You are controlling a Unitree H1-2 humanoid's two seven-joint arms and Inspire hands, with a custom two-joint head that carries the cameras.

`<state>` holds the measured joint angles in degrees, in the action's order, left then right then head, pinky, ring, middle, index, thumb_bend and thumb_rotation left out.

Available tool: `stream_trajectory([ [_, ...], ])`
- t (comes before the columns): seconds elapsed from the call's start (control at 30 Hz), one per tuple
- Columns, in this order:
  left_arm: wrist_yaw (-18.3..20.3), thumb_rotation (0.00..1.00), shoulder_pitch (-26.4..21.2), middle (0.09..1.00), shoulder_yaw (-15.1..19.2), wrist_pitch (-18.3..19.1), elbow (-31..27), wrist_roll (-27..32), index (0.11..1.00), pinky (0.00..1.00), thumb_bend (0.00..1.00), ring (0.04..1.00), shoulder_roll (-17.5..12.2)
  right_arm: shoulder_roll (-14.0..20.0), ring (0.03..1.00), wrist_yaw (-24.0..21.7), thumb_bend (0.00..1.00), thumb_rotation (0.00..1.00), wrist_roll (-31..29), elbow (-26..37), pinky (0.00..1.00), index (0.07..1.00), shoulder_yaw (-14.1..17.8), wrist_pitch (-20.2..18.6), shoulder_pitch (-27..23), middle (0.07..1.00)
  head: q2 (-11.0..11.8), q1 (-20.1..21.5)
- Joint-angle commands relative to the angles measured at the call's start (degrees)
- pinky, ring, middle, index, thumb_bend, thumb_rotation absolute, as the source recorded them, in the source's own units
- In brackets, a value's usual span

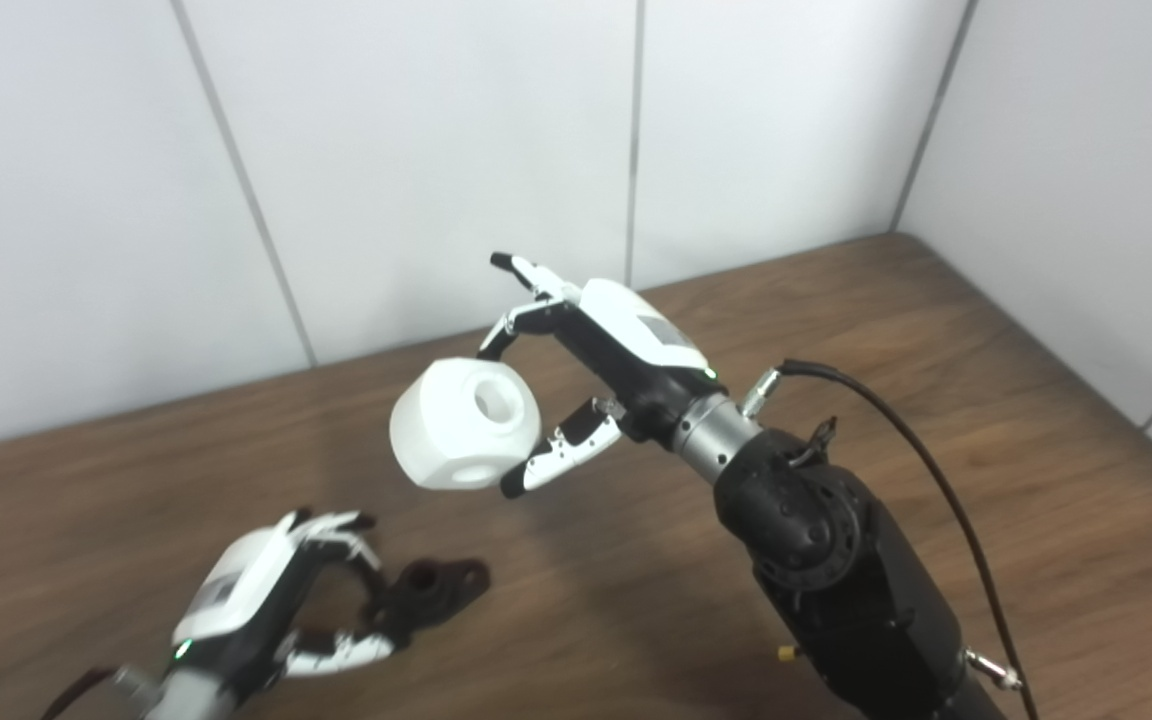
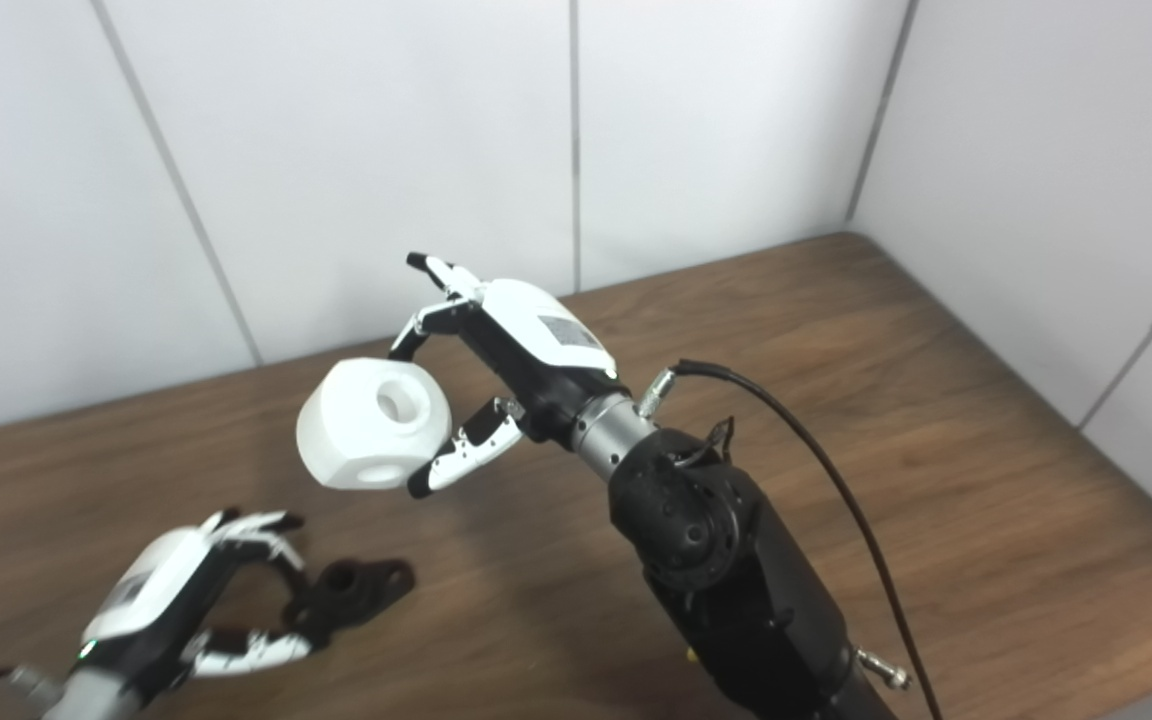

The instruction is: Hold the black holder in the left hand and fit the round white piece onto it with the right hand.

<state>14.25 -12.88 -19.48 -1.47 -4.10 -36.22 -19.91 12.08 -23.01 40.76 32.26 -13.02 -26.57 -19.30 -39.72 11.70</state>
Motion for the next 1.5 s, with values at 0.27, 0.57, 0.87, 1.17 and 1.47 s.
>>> stream_trajectory([
  [0.27, -1.06, 0.04, -1.43, 0.865, -1.32, -2.04, 0.61, -1.20, 0.481, 1.00, 0.52, 0.878, 1.24, -1.62, 1.000, 0.21, 0.52, 0.13, 0.88, 3.38, 1.00, 0.477, -2.77, 2.59, 1.80, 1.000, -0.66, -3.45],
  [0.57, -2.24, 0.04, -1.19, 0.861, -1.42, -3.15, 1.35, -1.57, 0.481, 1.00, 0.52, 0.870, 1.75, -1.92, 1.000, 0.32, 0.52, 0.13, 1.85, 3.91, 1.00, 0.477, -2.99, 2.45, 3.00, 1.000, -0.53, -4.37],
  [0.87, -1.96, 0.04, -1.01, 0.863, -1.30, -2.99, 0.95, -1.76, 0.481, 1.00, 0.52, 0.876, 1.93, -3.02, 1.000, -6.31, 0.52, 0.13, 8.63, 7.14, 1.00, 0.478, -2.97, -0.18, 2.44, 1.000, -0.32, -3.94],
  [1.17, -1.24, 0.04, -0.98, 0.864, -1.06, -1.88, 0.26, -1.67, 0.481, 1.00, 0.52, 0.877, 2.13, -4.99, 1.000, -11.08, 0.52, 0.13, 12.78, 8.15, 1.00, 0.478, -1.13, -0.08, 2.03, 1.000, -0.43, -4.09],
  [1.47, -0.81, 0.04, -0.97, 0.864, -1.04, -1.56, -0.61, -2.41, 0.481, 1.00, 0.52, 0.873, 2.34, -4.82, 1.000, -14.93, 0.52, 0.13, 14.47, 9.10, 1.00, 0.479, -0.67, 0.34, 2.02, 1.000, -1.16, -4.41],
])
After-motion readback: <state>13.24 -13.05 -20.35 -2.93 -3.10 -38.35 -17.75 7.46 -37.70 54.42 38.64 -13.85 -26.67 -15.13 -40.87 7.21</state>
